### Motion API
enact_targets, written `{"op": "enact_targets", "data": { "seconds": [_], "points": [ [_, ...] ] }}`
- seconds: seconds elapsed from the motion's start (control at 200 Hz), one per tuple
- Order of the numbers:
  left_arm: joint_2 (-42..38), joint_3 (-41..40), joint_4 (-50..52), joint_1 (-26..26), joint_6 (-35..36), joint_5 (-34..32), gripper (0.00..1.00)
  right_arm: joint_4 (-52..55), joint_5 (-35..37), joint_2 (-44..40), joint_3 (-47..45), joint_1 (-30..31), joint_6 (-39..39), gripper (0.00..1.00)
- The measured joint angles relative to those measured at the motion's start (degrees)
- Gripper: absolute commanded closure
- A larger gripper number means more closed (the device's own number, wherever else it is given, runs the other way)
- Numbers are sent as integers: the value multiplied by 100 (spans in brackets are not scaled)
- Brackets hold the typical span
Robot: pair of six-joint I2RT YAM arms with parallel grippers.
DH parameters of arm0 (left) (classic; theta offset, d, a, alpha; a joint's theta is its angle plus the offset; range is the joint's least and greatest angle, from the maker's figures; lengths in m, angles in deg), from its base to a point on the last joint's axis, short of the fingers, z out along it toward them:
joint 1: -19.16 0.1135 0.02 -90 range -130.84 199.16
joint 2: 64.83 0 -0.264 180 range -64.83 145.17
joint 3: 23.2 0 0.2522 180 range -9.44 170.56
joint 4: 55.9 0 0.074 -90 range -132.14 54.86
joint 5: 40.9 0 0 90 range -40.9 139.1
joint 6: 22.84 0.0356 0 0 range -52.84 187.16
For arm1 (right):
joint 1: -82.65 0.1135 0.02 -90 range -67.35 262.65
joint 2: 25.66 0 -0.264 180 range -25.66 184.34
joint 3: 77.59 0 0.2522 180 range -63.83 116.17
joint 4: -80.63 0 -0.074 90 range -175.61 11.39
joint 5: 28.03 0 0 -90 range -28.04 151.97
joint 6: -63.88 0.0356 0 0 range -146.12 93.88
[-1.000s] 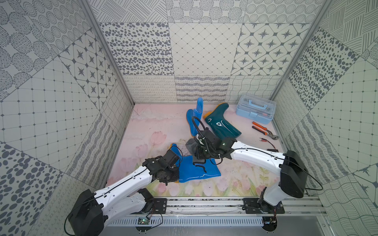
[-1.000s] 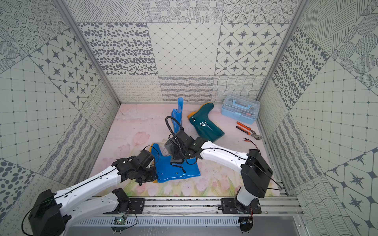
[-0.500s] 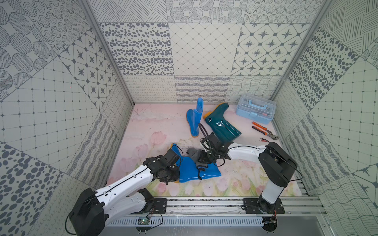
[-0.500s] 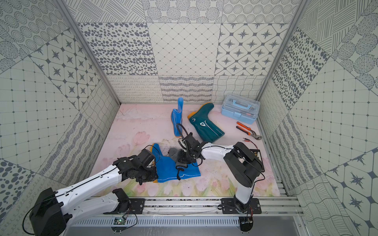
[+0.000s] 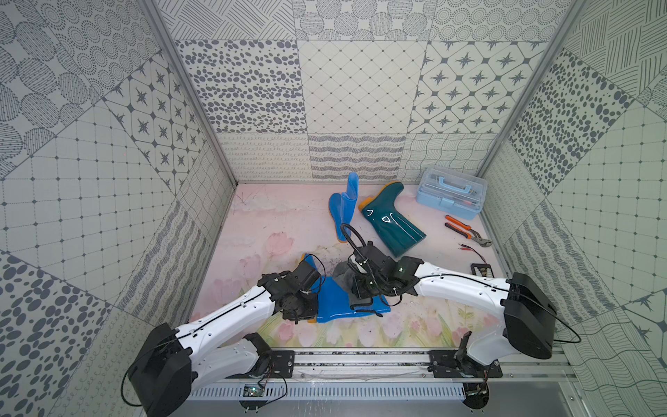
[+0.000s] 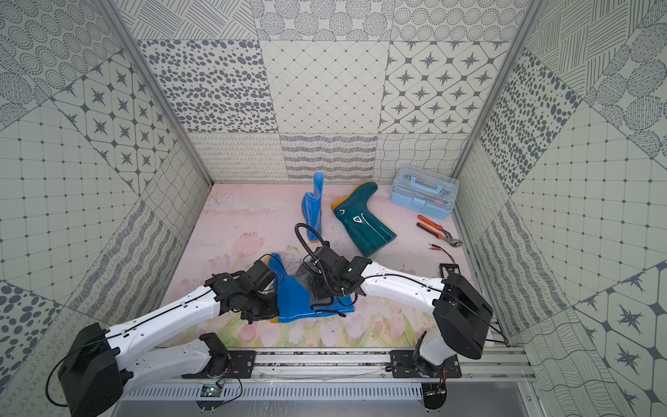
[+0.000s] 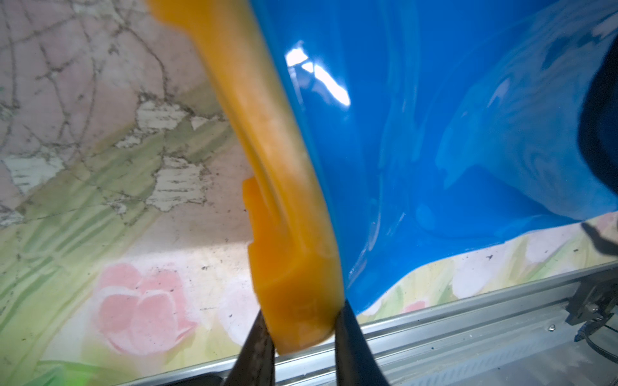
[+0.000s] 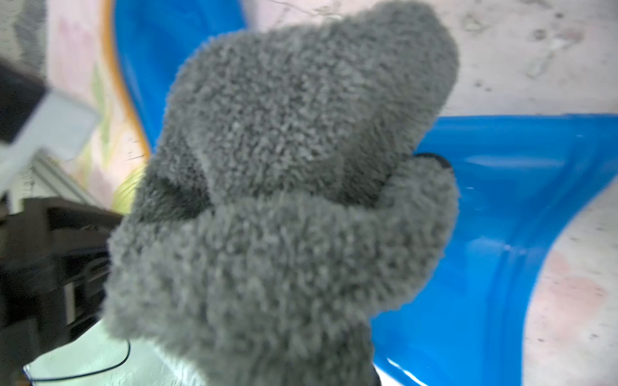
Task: Wipe the rubber boots with a cloth
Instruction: Wipe the dirt off the rubber boot.
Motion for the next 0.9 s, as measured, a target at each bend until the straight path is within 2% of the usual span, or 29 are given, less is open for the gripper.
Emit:
{"op": "enact_targets", "data": {
  "seconds": [0.145, 0.25, 0.395, 0.48, 0.63, 0.71, 0.77, 0.835, 0.9],
  "points": [
    [98, 39, 26, 0, 0, 13, 100, -627, -459, 581, -59, 514, 291, 100],
    [168, 72, 35, -2, 2, 24, 100, -835, -654, 1132, -249, 664, 334, 100],
    [153, 103, 59, -2, 4, 24, 100, -855, -614, 890, -542, 529, 341, 100],
    [92, 85, 59, -2, 4, 7, 100, -813, -629, 216, -1196, 114, 387, 100],
    [44, 74, 61, -2, 4, -17, 100, -83, -382, -1368, -2352, -1449, 387, 100],
    [120, 166, 129, -2, 24, -42, 74, 407, -229, -1923, -2490, -1858, 310, 100],
    [190, 313, 186, -9, 87, -133, 59, 645, -175, -2218, -2479, -1934, 251, 100],
    [223, 551, 269, -24, 173, -278, 48, 931, -92, -2557, -2378, -1952, 188, 100],
    [192, 820, 372, -44, 225, -455, 44, 1185, 76, -2966, -2203, -1963, 131, 100]
  ]
}}
